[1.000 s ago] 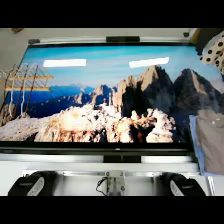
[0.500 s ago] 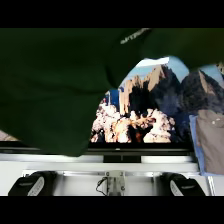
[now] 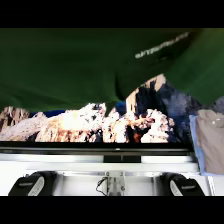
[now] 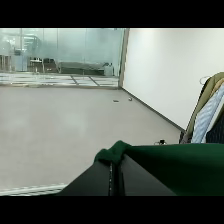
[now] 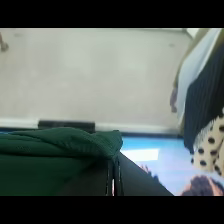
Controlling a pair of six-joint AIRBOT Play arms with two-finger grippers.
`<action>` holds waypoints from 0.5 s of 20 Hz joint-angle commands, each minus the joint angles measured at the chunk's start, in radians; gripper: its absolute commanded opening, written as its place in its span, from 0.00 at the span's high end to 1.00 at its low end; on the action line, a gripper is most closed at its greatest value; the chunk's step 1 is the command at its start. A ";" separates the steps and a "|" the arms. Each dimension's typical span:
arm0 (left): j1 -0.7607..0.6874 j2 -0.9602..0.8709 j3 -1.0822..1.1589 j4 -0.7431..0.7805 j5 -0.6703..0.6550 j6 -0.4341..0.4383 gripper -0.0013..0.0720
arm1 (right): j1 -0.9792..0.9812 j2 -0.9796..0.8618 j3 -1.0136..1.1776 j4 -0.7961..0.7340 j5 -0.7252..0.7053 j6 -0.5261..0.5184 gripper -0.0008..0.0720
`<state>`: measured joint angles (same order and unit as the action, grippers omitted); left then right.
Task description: Fold the shirts.
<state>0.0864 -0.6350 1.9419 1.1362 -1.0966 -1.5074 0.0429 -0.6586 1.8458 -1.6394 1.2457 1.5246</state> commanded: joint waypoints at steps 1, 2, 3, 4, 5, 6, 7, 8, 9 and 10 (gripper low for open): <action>0.001 0.001 -0.001 0.029 0.003 0.006 0.94 | 0.000 -0.003 0.000 -0.027 0.154 0.000 0.91; 0.000 -0.005 -0.003 0.071 0.003 0.003 0.94 | 0.000 -0.017 0.000 -0.027 0.217 0.000 0.91; 0.001 -0.016 -0.009 0.114 0.001 0.003 0.94 | 0.000 -0.035 0.000 -0.027 0.288 0.000 0.91; 0.001 -0.029 -0.021 0.143 -0.006 0.003 0.94 | 0.000 -0.062 -0.005 -0.021 0.369 0.002 0.91; 0.000 -0.048 -0.047 0.150 -0.023 0.003 0.94 | 0.000 -0.091 -0.025 -0.002 0.447 0.006 0.91; 0.000 -0.069 -0.082 0.144 -0.047 0.003 0.94 | 0.000 -0.118 -0.056 0.013 0.512 0.023 0.91; 0.000 -0.094 -0.129 0.126 -0.085 0.003 0.94 | 0.000 -0.145 -0.108 0.030 0.558 0.048 0.91; 0.000 -0.124 -0.184 0.106 -0.116 0.003 0.94 | 0.000 -0.163 -0.176 0.051 0.571 0.061 0.91; 0.000 -0.158 -0.253 0.076 -0.133 0.003 0.94 | 0.000 -0.177 -0.266 0.077 0.552 0.072 0.91; 0.000 -0.194 -0.321 0.040 -0.128 0.003 0.94 | 0.000 -0.189 -0.355 0.112 0.504 0.087 0.91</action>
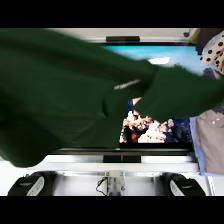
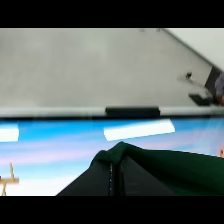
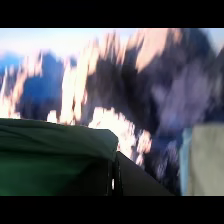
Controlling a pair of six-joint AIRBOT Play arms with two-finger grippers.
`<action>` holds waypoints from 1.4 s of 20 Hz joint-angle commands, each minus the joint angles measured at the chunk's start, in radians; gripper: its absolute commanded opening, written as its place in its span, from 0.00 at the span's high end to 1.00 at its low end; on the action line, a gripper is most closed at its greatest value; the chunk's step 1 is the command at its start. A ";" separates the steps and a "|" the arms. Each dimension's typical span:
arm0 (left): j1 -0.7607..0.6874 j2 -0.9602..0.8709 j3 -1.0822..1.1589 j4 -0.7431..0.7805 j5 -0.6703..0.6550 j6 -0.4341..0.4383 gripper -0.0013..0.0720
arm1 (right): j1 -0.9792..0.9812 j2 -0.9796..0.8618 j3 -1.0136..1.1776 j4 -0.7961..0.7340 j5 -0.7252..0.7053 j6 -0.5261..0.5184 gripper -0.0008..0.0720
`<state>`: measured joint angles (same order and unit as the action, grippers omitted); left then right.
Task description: Fold the shirts.
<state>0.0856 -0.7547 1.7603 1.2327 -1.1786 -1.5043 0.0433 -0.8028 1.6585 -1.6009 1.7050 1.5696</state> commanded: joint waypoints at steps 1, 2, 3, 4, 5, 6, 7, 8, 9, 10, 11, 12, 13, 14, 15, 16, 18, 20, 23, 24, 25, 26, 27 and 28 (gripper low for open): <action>0.001 -0.120 -0.210 -0.104 -0.023 0.001 0.94 | -0.001 -0.063 -0.263 0.122 -0.031 0.050 0.91; 0.001 -0.171 -0.264 -0.155 0.009 0.002 0.94 | -0.001 -0.087 -0.338 0.176 -0.119 0.050 0.91; -0.008 -0.235 -0.308 -0.204 0.051 0.009 0.94 | -0.001 -0.120 -0.403 0.237 -0.221 0.052 0.91; -0.023 -0.303 -0.328 -0.235 0.089 0.032 0.94 | -0.001 -0.158 -0.445 0.290 -0.312 0.059 0.91; -0.047 -0.382 -0.332 -0.253 0.130 0.046 0.94 | -0.001 -0.210 -0.467 0.337 -0.395 0.066 0.91; -0.074 -0.462 -0.332 -0.266 0.180 0.045 0.94 | -0.001 -0.264 -0.472 0.371 -0.457 0.070 0.91; -0.097 -0.534 -0.332 -0.278 0.230 0.045 0.94 | -0.001 -0.322 -0.472 0.407 -0.516 0.070 0.91; -0.119 -0.603 -0.331 -0.296 0.272 0.045 0.94 | -0.001 -0.372 -0.472 0.434 -0.560 0.070 0.91; -0.138 -0.674 -0.328 -0.315 0.301 0.045 0.94 | -0.001 -0.422 -0.472 0.460 -0.590 0.069 0.91; -0.151 -0.734 -0.324 -0.333 0.304 0.041 0.94 | -0.001 -0.467 -0.472 0.479 -0.603 0.069 0.91; -0.159 -0.790 -0.323 -0.365 0.299 0.008 0.91 | -0.001 -0.502 -0.472 0.492 -0.607 0.069 0.91; -0.163 -0.834 -0.323 -0.411 0.281 -0.019 0.70 | -0.001 -0.529 -0.472 0.495 -0.605 0.068 0.91; -0.162 -0.862 -0.322 -0.450 0.249 -0.027 0.33 | -0.001 -0.549 -0.472 0.493 -0.602 0.066 0.91; -0.151 -0.877 -0.319 -0.467 0.194 -0.026 0.05 | -0.001 -0.557 -0.472 0.493 -0.600 0.058 0.91; -0.128 -0.881 -0.309 -0.462 0.107 -0.026 0.04 | -0.001 -0.557 -0.471 0.493 -0.594 0.043 0.91; -0.092 -0.877 -0.291 -0.441 -0.003 -0.026 0.04 | -0.001 -0.554 -0.471 0.491 -0.575 0.039 0.91; -0.014 -0.855 -0.256 -0.339 -0.254 -0.050 0.08 | -0.001 -0.546 -0.471 0.468 -0.523 0.011 0.91; 0.021 -0.776 -0.298 -0.142 -0.396 -0.063 0.08 | -0.001 -0.538 -0.471 0.439 -0.451 -0.011 0.91; 0.001 -0.563 -0.592 -0.070 -0.311 -0.084 0.08 | 0.000 -0.537 -0.472 0.387 -0.377 -0.021 0.91; -0.014 -0.496 -0.724 -0.120 -0.254 -0.088 0.08 | 0.000 -0.537 -0.472 0.383 -0.369 -0.025 0.91; -0.035 -0.433 -0.872 -0.205 -0.180 -0.090 0.07 | 0.000 -0.537 -0.472 0.385 -0.369 -0.027 0.91; -0.058 -0.386 -1.000 -0.294 -0.105 -0.085 0.07 | 0.000 -0.537 -0.472 0.388 -0.369 -0.027 0.91; -0.083 -0.353 -1.109 -0.372 -0.030 -0.074 0.07 | 0.000 -0.537 -0.471 0.388 -0.369 -0.027 0.91; -0.112 -0.335 -1.201 -0.430 0.053 -0.075 0.07 | 0.000 -0.537 -0.471 0.388 -0.369 -0.027 0.91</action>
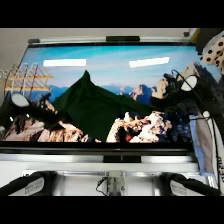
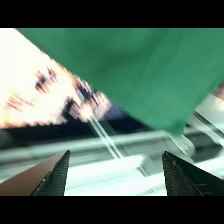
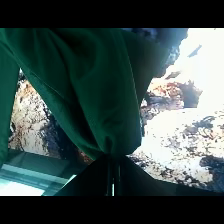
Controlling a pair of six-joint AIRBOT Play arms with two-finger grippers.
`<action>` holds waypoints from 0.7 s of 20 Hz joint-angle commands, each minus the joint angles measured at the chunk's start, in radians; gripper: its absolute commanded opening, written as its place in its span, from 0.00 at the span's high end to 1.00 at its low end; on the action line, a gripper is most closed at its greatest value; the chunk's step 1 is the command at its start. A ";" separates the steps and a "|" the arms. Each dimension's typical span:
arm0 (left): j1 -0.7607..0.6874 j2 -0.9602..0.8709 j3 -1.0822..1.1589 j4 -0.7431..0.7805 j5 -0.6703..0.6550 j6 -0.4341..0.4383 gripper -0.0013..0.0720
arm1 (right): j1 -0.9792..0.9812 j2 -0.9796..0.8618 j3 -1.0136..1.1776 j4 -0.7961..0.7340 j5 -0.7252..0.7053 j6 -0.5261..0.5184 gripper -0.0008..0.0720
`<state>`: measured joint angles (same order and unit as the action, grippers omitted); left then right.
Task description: Fold the shirts.
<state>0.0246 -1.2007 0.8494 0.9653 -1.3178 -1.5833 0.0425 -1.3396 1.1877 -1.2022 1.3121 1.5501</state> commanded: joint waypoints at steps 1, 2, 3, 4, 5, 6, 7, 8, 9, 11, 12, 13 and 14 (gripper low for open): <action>-0.080 0.114 -0.352 -0.208 0.267 0.003 0.07 | 0.001 -0.001 0.000 -0.011 0.024 -0.007 0.91; -0.114 0.111 -0.397 -0.265 0.340 0.003 0.07 | 0.001 -0.001 -0.001 -0.011 0.024 -0.007 0.91; -0.149 0.106 -0.422 -0.315 0.402 0.004 0.07 | 0.001 -0.001 0.000 -0.011 0.024 -0.007 0.91; -0.192 0.098 -0.426 -0.337 0.460 0.003 0.07 | 0.001 -0.001 0.000 -0.011 0.024 -0.007 0.91; -0.234 0.089 -0.423 -0.359 0.522 0.003 0.07 | 0.001 -0.001 -0.001 -0.011 0.024 -0.007 0.91; -0.267 0.080 -0.423 -0.393 0.581 0.003 0.07 | 0.001 -0.001 0.000 -0.011 0.024 -0.010 0.91; -0.297 0.069 -0.423 -0.433 0.635 0.003 0.07 | 0.001 -0.001 0.000 -0.011 0.024 -0.011 0.91; -0.326 0.053 -0.423 -0.478 0.684 0.003 0.07 | 0.001 -0.001 0.000 -0.011 0.024 -0.011 0.91; -0.352 0.033 -0.420 -0.512 0.719 0.003 0.07 | 0.001 -0.001 0.000 -0.011 0.024 -0.012 0.91; -0.385 -0.015 -0.409 -0.556 0.758 0.004 0.07 | 0.001 -0.001 0.000 -0.011 0.024 -0.014 0.91; -0.394 -0.038 -0.397 -0.555 0.769 0.005 0.07 | 0.001 -0.001 0.000 -0.011 0.024 -0.014 0.91; -0.395 -0.058 -0.383 -0.556 0.776 0.009 0.08 | 0.001 -0.001 0.000 -0.011 0.024 -0.014 0.91; -0.394 -0.076 -0.362 -0.556 0.778 0.028 0.19 | 0.001 -0.001 0.000 -0.011 0.024 -0.015 0.91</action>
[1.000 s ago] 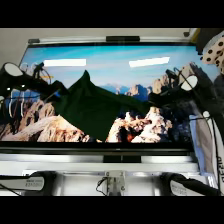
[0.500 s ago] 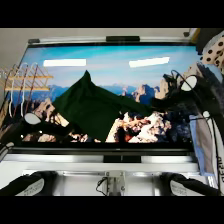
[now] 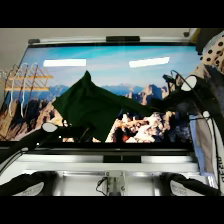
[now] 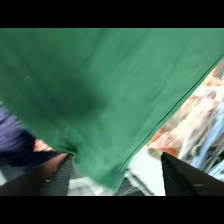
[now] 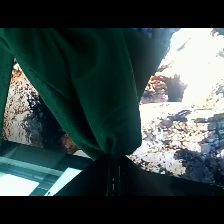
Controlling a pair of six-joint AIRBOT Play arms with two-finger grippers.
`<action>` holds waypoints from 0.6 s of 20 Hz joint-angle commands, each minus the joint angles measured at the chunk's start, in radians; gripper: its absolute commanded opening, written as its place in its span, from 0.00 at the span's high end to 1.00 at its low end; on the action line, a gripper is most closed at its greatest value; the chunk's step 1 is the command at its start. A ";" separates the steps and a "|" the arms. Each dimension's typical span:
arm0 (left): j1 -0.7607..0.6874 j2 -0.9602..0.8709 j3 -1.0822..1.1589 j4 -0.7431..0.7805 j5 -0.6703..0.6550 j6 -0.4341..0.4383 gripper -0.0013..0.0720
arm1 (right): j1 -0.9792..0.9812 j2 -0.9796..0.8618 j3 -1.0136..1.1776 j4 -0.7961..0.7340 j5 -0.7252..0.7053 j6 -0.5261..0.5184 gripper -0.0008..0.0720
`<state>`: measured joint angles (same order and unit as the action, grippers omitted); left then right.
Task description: Fold the shirts.
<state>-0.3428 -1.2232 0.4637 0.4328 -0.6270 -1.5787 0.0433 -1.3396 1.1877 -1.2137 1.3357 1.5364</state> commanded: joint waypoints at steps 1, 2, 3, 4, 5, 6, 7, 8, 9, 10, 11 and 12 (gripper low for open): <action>-0.025 -0.062 0.047 -0.023 0.093 0.035 0.54 | 0.000 -0.001 0.000 0.000 0.001 -0.002 0.91; -0.025 -0.062 0.071 -0.023 0.094 0.062 0.88 | 0.000 -0.001 0.000 0.001 0.002 -0.002 0.91; -0.025 -0.060 0.103 -0.023 0.084 0.120 0.94 | 0.000 -0.001 0.000 0.003 0.003 -0.002 0.91; -0.020 -0.057 0.140 -0.023 0.055 0.177 0.94 | 0.000 0.000 0.000 0.014 0.003 -0.002 0.91; -0.009 -0.050 0.185 -0.019 0.013 0.237 0.94 | 0.000 0.006 0.000 0.033 0.000 -0.002 0.91; 0.004 -0.032 0.230 0.006 -0.027 0.272 0.94 | -0.001 0.020 0.000 0.043 -0.012 -0.003 0.91; 0.022 0.002 0.287 0.077 -0.071 0.277 0.95 | -0.001 0.043 0.000 0.045 -0.033 -0.003 0.91; 0.045 0.047 0.346 0.167 -0.113 0.277 0.95 | -0.001 0.073 0.004 0.044 -0.058 -0.003 0.91; 0.072 0.109 0.420 0.274 -0.162 0.278 0.94 | -0.001 0.110 0.018 0.044 -0.080 -0.004 0.91; 0.095 0.177 0.502 0.391 -0.207 0.278 0.94 | -0.001 0.149 0.042 0.043 -0.102 -0.004 0.91; 0.117 0.255 0.602 0.510 -0.249 0.277 0.94 | -0.001 0.194 0.083 0.037 -0.130 -0.004 0.91; 0.138 0.332 0.710 0.607 -0.277 0.277 0.94 | -0.001 0.242 0.135 0.025 -0.174 -0.004 0.91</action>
<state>-0.2592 -1.0531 0.9485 0.7414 -0.7815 -1.3270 0.0422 -1.1965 1.2461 -1.1790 1.2552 1.5330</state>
